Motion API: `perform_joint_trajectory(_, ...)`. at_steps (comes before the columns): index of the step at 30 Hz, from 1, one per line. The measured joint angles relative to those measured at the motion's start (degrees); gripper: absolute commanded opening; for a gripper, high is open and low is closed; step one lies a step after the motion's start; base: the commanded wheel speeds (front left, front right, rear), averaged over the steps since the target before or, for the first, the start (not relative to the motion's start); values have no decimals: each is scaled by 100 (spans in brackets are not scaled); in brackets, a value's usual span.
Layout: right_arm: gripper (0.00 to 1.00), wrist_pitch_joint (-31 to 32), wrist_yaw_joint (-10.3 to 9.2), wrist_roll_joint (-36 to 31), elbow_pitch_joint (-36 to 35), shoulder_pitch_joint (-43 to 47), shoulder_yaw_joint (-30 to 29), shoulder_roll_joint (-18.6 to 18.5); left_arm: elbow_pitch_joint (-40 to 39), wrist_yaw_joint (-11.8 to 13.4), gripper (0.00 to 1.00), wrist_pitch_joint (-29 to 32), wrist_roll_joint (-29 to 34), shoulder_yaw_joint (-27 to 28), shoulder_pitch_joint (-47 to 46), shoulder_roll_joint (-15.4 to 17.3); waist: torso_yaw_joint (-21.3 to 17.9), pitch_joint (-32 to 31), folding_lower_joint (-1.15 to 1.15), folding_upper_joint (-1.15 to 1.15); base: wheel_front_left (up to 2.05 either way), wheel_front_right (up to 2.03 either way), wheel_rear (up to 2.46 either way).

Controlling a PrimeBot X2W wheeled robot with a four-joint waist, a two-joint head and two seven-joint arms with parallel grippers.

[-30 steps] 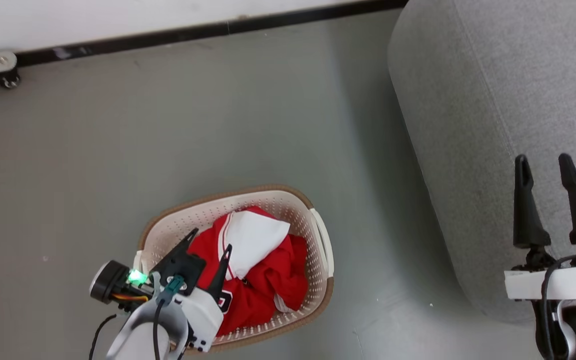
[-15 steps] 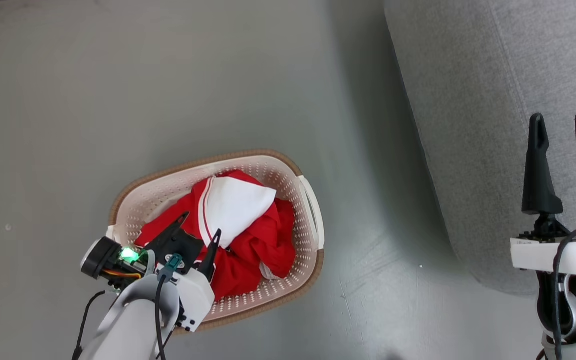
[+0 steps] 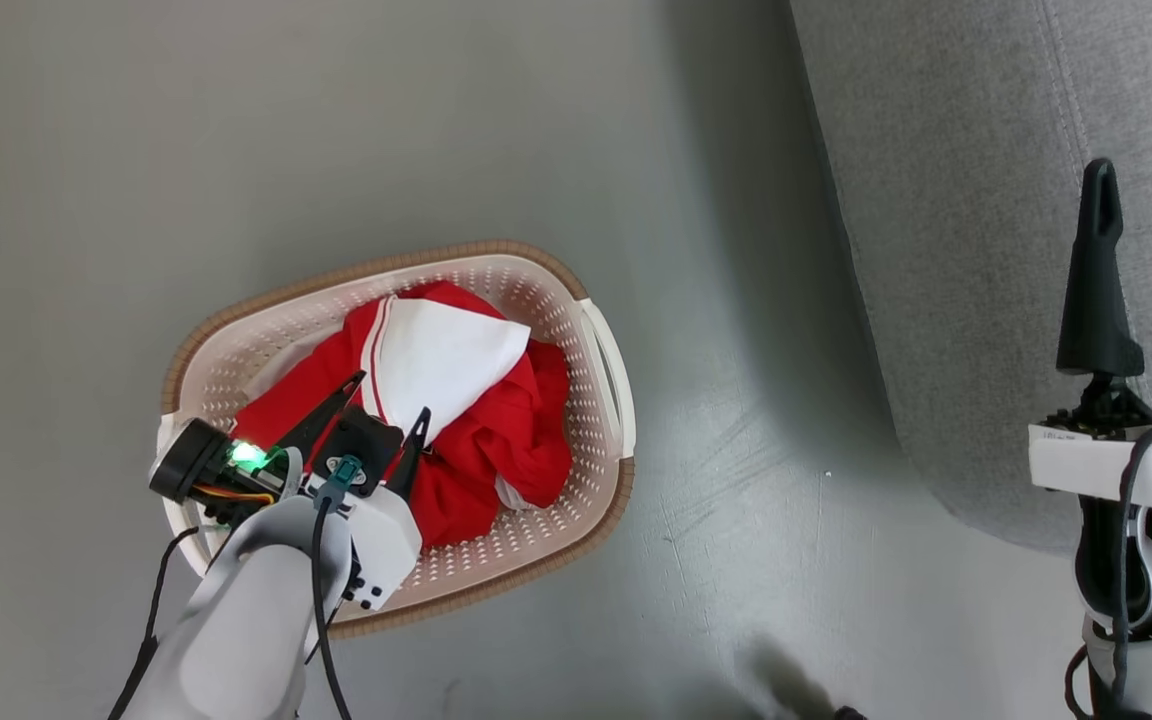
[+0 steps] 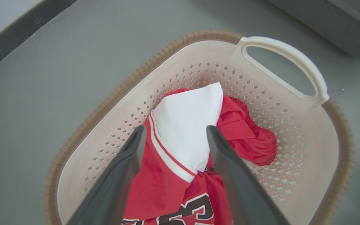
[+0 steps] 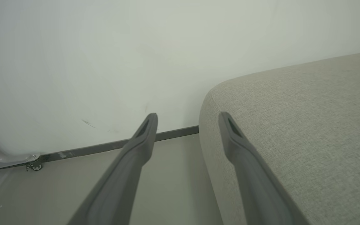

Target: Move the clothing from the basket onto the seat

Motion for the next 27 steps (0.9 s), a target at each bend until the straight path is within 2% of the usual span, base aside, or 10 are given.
perform_joint_trajectory(9, 100, -103, 0, 59, 44, -187, 54, -1, 322, 11, 100, -3, 53, -26, -230, 26, -75, 315, 0, 0, 0, 0, 0)
perform_joint_trajectory(27, 100, -274, 0, 94, 167, -475, 253, -2, 929, 198, 100, 14, 97, -18, -639, 83, -245, 867, 0, 0, 0, 0, 0)
